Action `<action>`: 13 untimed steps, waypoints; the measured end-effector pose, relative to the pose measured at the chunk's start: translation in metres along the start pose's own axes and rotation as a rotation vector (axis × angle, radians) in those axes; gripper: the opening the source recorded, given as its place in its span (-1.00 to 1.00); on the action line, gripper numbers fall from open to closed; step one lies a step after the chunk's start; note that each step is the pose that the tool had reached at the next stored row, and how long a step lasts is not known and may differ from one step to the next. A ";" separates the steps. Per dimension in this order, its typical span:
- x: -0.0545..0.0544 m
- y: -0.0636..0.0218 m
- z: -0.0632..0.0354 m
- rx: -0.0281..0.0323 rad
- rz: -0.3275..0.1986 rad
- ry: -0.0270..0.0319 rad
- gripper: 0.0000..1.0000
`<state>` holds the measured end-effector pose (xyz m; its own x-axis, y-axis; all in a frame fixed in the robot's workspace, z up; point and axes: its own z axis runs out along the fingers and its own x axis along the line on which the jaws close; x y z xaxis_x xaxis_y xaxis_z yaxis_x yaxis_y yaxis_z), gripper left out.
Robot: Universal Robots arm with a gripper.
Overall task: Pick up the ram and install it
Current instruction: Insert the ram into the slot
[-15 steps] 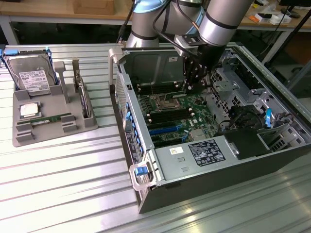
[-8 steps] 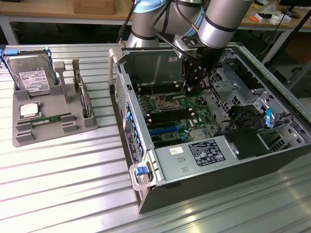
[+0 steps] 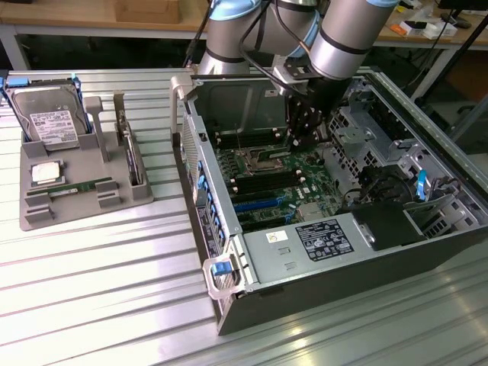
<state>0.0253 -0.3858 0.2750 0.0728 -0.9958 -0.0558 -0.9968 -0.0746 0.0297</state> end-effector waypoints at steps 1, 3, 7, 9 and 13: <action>0.000 0.0000 0.0006 0.0001 0.000 -0.0001 -0.76; 0.000 -0.0001 0.0019 0.0001 0.000 0.0000 -0.76; 0.000 -0.0002 0.0049 0.0000 0.000 0.0000 -0.76; 0.000 -0.0002 0.0063 0.0001 0.000 0.0000 -0.76; 0.001 -0.0003 0.0089 0.0001 0.000 0.0000 -0.76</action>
<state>0.0253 -0.3858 0.2661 0.0729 -0.9958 -0.0558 -0.9968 -0.0746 0.0297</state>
